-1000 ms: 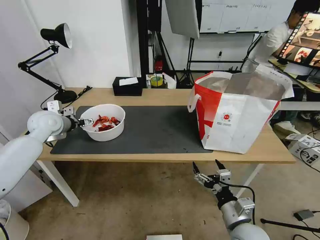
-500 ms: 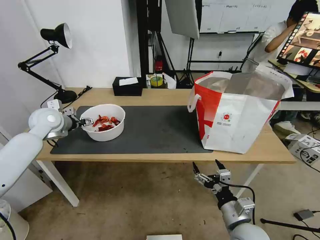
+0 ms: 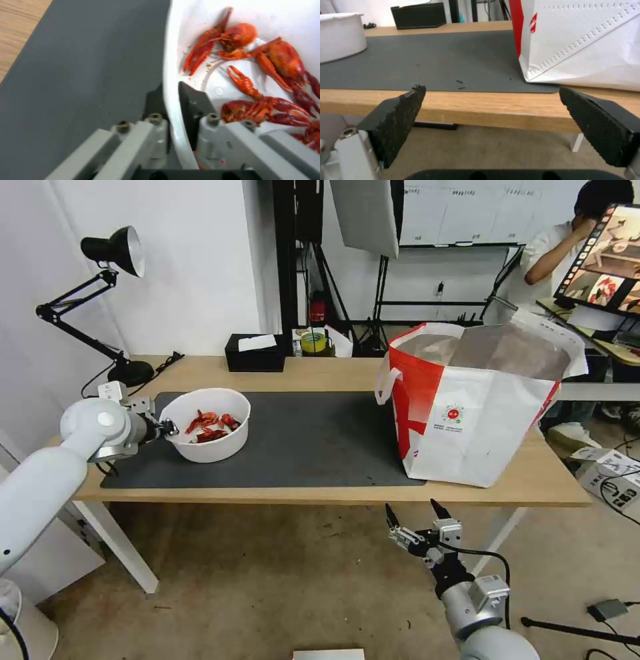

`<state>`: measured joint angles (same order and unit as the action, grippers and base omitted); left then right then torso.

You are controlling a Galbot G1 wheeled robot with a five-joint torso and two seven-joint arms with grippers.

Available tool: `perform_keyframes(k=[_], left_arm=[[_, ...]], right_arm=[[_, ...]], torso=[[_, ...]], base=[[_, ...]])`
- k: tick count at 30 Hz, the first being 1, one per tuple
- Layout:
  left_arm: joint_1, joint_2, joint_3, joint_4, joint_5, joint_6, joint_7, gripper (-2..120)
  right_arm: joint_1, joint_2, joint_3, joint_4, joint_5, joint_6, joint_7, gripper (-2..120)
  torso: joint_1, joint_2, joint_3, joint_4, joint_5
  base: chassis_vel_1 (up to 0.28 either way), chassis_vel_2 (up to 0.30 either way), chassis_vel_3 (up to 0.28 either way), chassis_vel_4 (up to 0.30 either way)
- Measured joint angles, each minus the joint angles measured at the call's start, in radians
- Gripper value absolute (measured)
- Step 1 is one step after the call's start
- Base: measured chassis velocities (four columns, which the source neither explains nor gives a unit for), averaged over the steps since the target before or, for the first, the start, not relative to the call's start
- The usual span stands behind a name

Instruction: Pick up the trash from the table and place it into the takeout bag.

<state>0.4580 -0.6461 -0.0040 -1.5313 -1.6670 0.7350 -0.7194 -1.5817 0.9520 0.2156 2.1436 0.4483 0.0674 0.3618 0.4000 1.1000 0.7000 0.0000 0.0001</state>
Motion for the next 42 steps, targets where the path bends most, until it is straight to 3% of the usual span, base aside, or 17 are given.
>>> perform_keyframes(k=[3, 16, 23, 30, 42], left_arm=[[0.007, 0.001, -0.004, -0.012, 0.003, -0.015, 0.001, 0], [-0.015, -0.002, -0.013, -0.051, 0.004, -0.051, 0.023, 0], [-0.141, -0.012, 0.033, -0.096, -0.038, -0.053, 0.009, 0], [-0.265, -0.036, 0.132, -0.130, -0.054, -0.058, -0.012, 0], [-0.540, -0.179, 0.266, -0.101, -0.092, -0.082, -0.038, 0]], right_arm=[[0.000, 0.000, 0.000, 0.000, 0.000, 0.000, 0.000, 100], [0.000, 0.000, 0.000, 0.000, 0.000, 0.000, 0.000, 100], [0.000, 0.000, 0.000, 0.000, 0.000, 0.000, 0.000, 100], [0.000, 0.000, 0.000, 0.000, 0.000, 0.000, 0.000, 100], [0.000, 0.000, 0.000, 0.000, 0.000, 0.000, 0.000, 100]], torso=[[0.000, 0.000, 0.000, 0.0000, -0.0002], [0.000, 0.000, 0.000, 0.0001, -0.0002], [0.000, 0.000, 0.000, -0.0001, 0.0002], [0.000, 0.000, 0.000, 0.0000, 0.0000], [0.000, 0.000, 0.000, 0.0000, 0.0001]], base=[[0.000, 0.000, 0.000, 0.000], [0.000, 0.000, 0.000, 0.000], [0.000, 0.000, 0.000, 0.000], [0.000, 0.000, 0.000, 0.000], [0.000, 0.000, 0.000, 0.000]])
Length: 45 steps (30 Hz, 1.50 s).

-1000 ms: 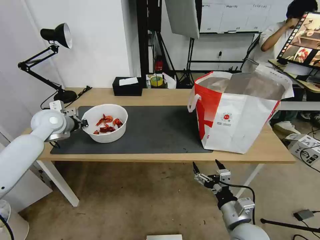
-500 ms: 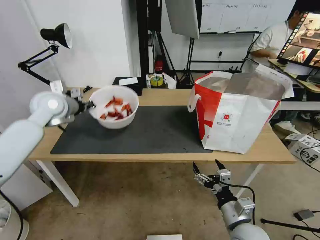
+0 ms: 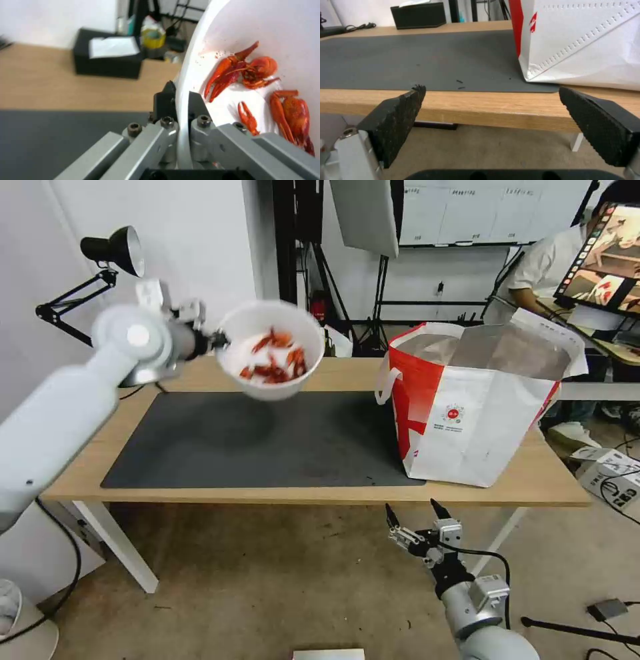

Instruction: Pick up the trash from the table and place it into the takeout bag.

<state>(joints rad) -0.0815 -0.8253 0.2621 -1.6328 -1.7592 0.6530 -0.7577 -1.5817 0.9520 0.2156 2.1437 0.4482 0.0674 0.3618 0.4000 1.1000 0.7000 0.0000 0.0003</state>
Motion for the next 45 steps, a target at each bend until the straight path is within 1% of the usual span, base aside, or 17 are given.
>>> perform_keyframes(k=[5, 6, 10, 12, 13, 15, 16, 18, 23, 26, 27, 30, 31, 34, 38, 40, 45], left_arm=[[-0.093, -0.093, 0.067, 0.038, -0.017, -0.014, -0.015, 0], [-0.093, -0.093, 0.067, 0.038, -0.017, -0.014, -0.015, 0], [-0.147, -0.147, 0.106, 0.067, -0.025, -0.024, -0.018, 0], [-0.187, -0.197, 0.131, 0.100, -0.027, -0.026, -0.019, 0], [-0.187, -0.197, 0.131, 0.100, -0.027, -0.026, -0.019, 0], [-0.226, -0.292, 0.159, 0.143, -0.028, -0.029, -0.022, 0], [-0.226, -0.292, 0.159, 0.143, -0.028, -0.029, -0.022, 0], [-0.234, -0.350, 0.169, 0.177, -0.012, -0.031, -0.034, 0], [-0.239, -0.412, 0.171, 0.225, 0.016, -0.035, -0.037, 0], [-0.245, -0.485, 0.175, 0.293, 0.056, -0.049, -0.037, 0], [-0.245, -0.485, 0.175, 0.293, 0.056, -0.049, -0.037, 0], [-0.246, -0.552, 0.180, 0.351, 0.099, -0.068, -0.036, 0], [-0.246, -0.552, 0.180, 0.351, 0.099, -0.068, -0.036, 0], [-0.238, -0.629, 0.204, 0.411, 0.191, -0.129, -0.031, 0], [-0.227, -0.662, 0.222, 0.432, 0.261, -0.164, -0.026, 0], [-0.213, -0.674, 0.258, 0.435, 0.342, -0.201, -0.004, 0], [-0.192, -0.660, 0.305, 0.412, 0.420, -0.223, 0.031, 0]], right_arm=[[0.000, 0.000, 0.000, 0.000, 0.000, 0.000, 0.000, 100], [0.000, 0.000, 0.000, 0.000, 0.000, 0.000, 0.000, 100], [0.000, 0.000, 0.000, 0.000, 0.000, 0.000, 0.000, 100], [0.000, 0.000, 0.000, 0.000, 0.000, 0.000, 0.000, 100], [0.000, 0.000, 0.000, 0.000, 0.000, 0.000, 0.000, 100], [0.000, 0.000, 0.000, 0.000, 0.000, 0.000, 0.000, 100], [0.000, 0.000, 0.000, 0.000, 0.000, 0.000, 0.000, 100], [0.000, 0.000, 0.000, 0.000, 0.000, 0.000, 0.000, 100], [0.000, 0.000, 0.000, 0.000, 0.000, 0.000, 0.000, 100], [0.000, 0.000, 0.000, 0.000, 0.000, 0.000, 0.000, 100], [0.000, 0.000, 0.000, 0.000, 0.000, 0.000, 0.000, 100], [0.000, 0.000, 0.000, 0.000, 0.000, 0.000, 0.000, 100], [0.000, 0.000, 0.000, 0.000, 0.000, 0.000, 0.000, 100], [0.000, 0.000, 0.000, 0.000, 0.000, 0.000, 0.000, 100], [0.000, 0.000, 0.000, 0.000, 0.000, 0.000, 0.000, 100], [0.000, 0.000, 0.000, 0.000, 0.000, 0.000, 0.000, 100], [0.000, 0.000, 0.000, 0.000, 0.000, 0.000, 0.000, 100]], torso=[[0.000, 0.000, 0.000, -0.0004, 0.0000], [0.000, 0.000, 0.000, -0.0004, 0.0000], [0.000, 0.000, 0.000, -0.0002, 0.0000], [0.000, 0.000, 0.000, 0.0000, -0.0001], [0.000, 0.000, 0.000, 0.0000, -0.0001], [0.000, 0.000, 0.000, -0.0001, 0.0000], [0.000, 0.000, 0.000, -0.0001, 0.0000], [0.000, 0.000, 0.000, -0.0001, -0.0001], [0.000, 0.000, 0.000, 0.0001, -0.0001], [0.000, 0.000, 0.000, 0.0000, 0.0000], [0.000, 0.000, 0.000, 0.0000, 0.0000], [0.000, 0.000, 0.000, -0.0001, -0.0001], [0.000, 0.000, 0.000, -0.0001, -0.0001], [0.000, 0.000, 0.000, -0.0003, 0.0000], [0.000, 0.000, 0.000, -0.0003, 0.0002], [0.000, 0.000, 0.000, -0.0004, 0.0001], [0.000, 0.000, 0.000, 0.0001, -0.0002]], base=[[0.000, 0.000, 0.000, 0.000], [0.000, 0.000, 0.000, 0.000], [0.000, 0.000, 0.000, 0.000], [0.000, 0.000, 0.000, 0.000], [0.000, 0.000, 0.000, 0.000], [0.000, 0.000, 0.000, 0.000], [0.000, 0.000, 0.000, 0.000], [0.000, 0.000, 0.000, 0.000], [0.000, 0.000, 0.000, 0.000], [0.000, 0.000, 0.000, 0.000], [0.000, 0.000, 0.000, 0.000], [0.000, 0.000, 0.000, 0.000], [0.000, 0.000, 0.000, 0.000], [0.000, 0.000, 0.000, 0.000], [0.000, 0.000, 0.000, 0.000], [0.000, 0.000, 0.000, 0.000], [0.000, 0.000, 0.000, 0.000]])
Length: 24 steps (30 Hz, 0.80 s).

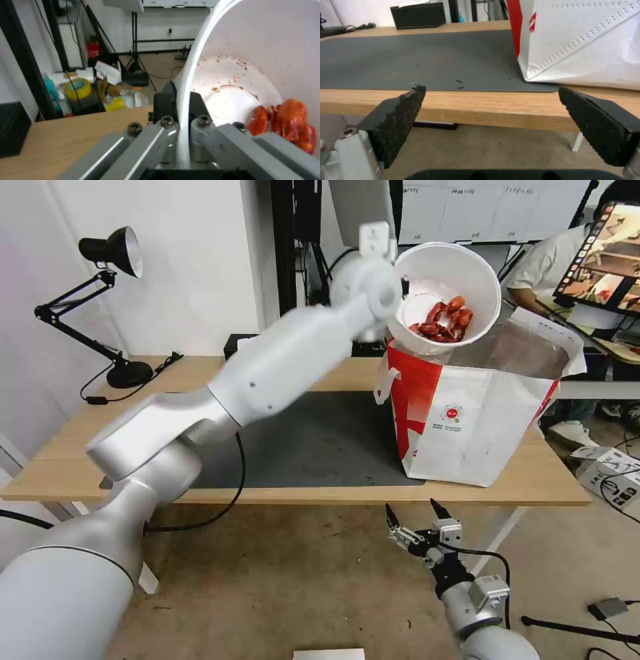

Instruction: Pick up the trash from the table and place it into the takeout bag.

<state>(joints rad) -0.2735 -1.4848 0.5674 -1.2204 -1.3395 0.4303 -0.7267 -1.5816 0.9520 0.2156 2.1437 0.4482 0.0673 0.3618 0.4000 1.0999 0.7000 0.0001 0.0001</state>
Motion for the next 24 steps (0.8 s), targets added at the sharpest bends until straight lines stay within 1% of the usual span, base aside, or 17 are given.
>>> perform_keyframes(k=[3, 4, 6, 7, 9, 14, 17, 22, 24], left_arm=[[0.016, 0.032, 0.025, -0.042, 0.001, -0.004, 0.036, 0], [0.016, 0.032, 0.025, -0.042, 0.001, -0.004, 0.036, 0], [0.022, 0.051, 0.032, -0.065, -0.041, -0.002, 0.043, 0], [0.022, 0.051, 0.032, -0.065, -0.041, -0.002, 0.043, 0], [0.023, 0.054, 0.031, -0.073, -0.091, 0.006, 0.041, 0], [0.019, 0.048, 0.032, -0.076, -0.138, 0.015, 0.045, 0], [0.015, 0.033, 0.028, -0.079, -0.193, 0.039, 0.054, 0], [0.015, 0.019, 0.026, -0.082, -0.211, 0.070, 0.060, 1], [0.017, 0.013, 0.028, -0.088, -0.216, 0.090, 0.055, 10]], right_arm=[[0.000, 0.000, 0.000, 0.000, 0.000, 0.000, 0.000, 100], [0.000, 0.000, 0.000, 0.000, 0.000, 0.000, 0.000, 100], [0.000, 0.000, 0.000, 0.000, 0.000, 0.000, 0.000, 100], [0.000, 0.000, 0.000, 0.000, 0.000, 0.000, 0.000, 100], [0.000, 0.000, 0.000, 0.000, 0.000, 0.000, 0.000, 100], [0.000, 0.000, 0.000, 0.000, 0.000, 0.000, 0.000, 100], [0.000, 0.000, 0.000, 0.000, 0.000, 0.000, 0.000, 100], [0.000, 0.000, 0.000, 0.000, 0.000, 0.000, 0.000, 100], [0.000, 0.000, 0.000, 0.000, 0.000, 0.000, 0.000, 100]], torso=[[0.000, 0.000, 0.000, 0.0000, -0.0001], [0.000, 0.000, 0.000, 0.0000, -0.0001], [0.000, 0.000, 0.000, 0.0002, -0.0001], [0.000, 0.000, 0.000, 0.0002, -0.0001], [0.000, 0.000, 0.000, 0.0001, -0.0002], [0.000, 0.000, 0.000, 0.0000, -0.0001], [0.000, 0.000, 0.000, -0.0001, 0.0000], [0.000, 0.000, 0.000, -0.0002, 0.0000], [0.000, 0.000, 0.000, -0.0001, 0.0000]], base=[[0.000, 0.000, 0.000, 0.000], [0.000, 0.000, 0.000, 0.000], [0.000, 0.000, 0.000, 0.000], [0.000, 0.000, 0.000, 0.000], [0.000, 0.000, 0.000, 0.000], [0.000, 0.000, 0.000, 0.000], [0.000, 0.000, 0.000, 0.000], [0.000, 0.000, 0.000, 0.000], [0.000, 0.000, 0.000, 0.000]])
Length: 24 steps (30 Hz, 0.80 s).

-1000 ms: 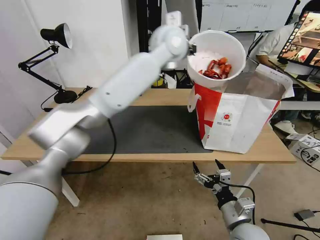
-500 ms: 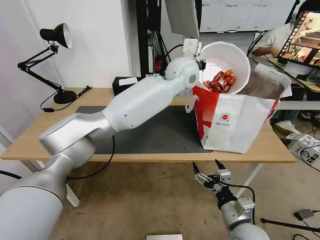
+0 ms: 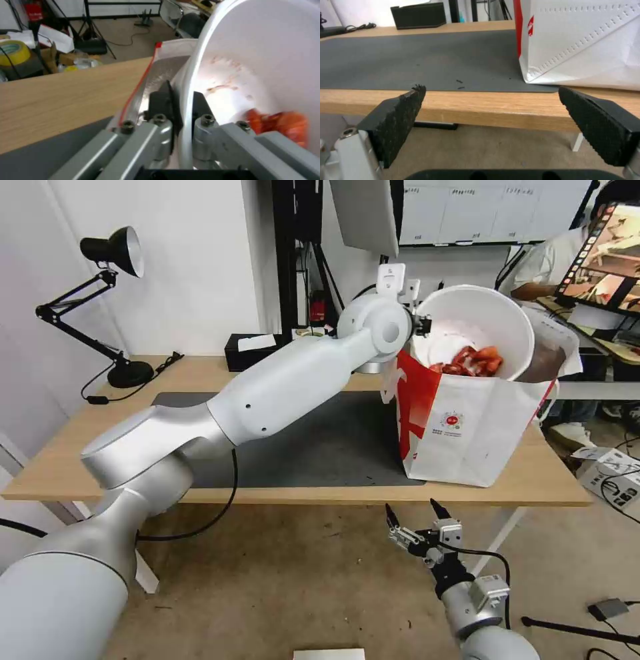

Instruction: Pick up the trash from the table and place it into the takeout bag.

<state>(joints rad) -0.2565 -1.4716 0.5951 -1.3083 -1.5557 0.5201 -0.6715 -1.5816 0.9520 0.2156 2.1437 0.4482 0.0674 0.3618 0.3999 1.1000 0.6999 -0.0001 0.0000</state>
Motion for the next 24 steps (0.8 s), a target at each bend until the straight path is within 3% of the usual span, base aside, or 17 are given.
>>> perform_keyframes(k=[4, 5, 8, 17, 21, 24], left_arm=[[0.003, -0.001, -0.001, -0.008, -0.022, 0.026, -0.001, 20], [0.004, 0.002, -0.004, -0.011, -0.037, 0.041, -0.002, 28], [0.006, 0.009, -0.008, -0.017, -0.047, 0.053, -0.002, 38], [0.024, 0.053, -0.013, -0.065, -0.066, 0.044, -0.004, 67], [0.027, 0.083, -0.014, -0.100, -0.073, 0.007, -0.004, 84], [0.027, 0.120, -0.001, -0.144, -0.035, -0.074, -0.007, 97]], right_arm=[[0.000, 0.000, 0.000, 0.000, 0.000, 0.000, 0.000, 100], [0.000, 0.000, 0.000, 0.000, 0.000, 0.000, 0.000, 100], [0.000, 0.000, 0.000, 0.000, 0.000, 0.000, 0.000, 100], [0.000, 0.000, 0.000, 0.000, 0.000, 0.000, 0.000, 100], [0.000, 0.000, 0.000, 0.000, 0.000, 0.000, 0.000, 100], [0.000, 0.000, 0.000, 0.000, 0.000, 0.000, 0.000, 100]], torso=[[0.000, 0.000, 0.000, 0.0000, 0.0000], [0.000, 0.000, 0.000, 0.0000, 0.0000], [0.000, 0.000, 0.000, 0.0000, 0.0000], [0.000, 0.000, 0.000, 0.0002, 0.0000], [0.000, 0.000, 0.000, 0.0001, 0.0000], [0.000, 0.000, 0.000, 0.0000, -0.0001]], base=[[0.000, 0.000, 0.000, 0.000], [0.000, 0.000, 0.000, 0.000], [0.000, 0.000, 0.000, 0.000], [0.000, 0.000, 0.000, 0.000], [0.000, 0.000, 0.000, 0.000], [0.000, 0.000, 0.000, 0.000]])
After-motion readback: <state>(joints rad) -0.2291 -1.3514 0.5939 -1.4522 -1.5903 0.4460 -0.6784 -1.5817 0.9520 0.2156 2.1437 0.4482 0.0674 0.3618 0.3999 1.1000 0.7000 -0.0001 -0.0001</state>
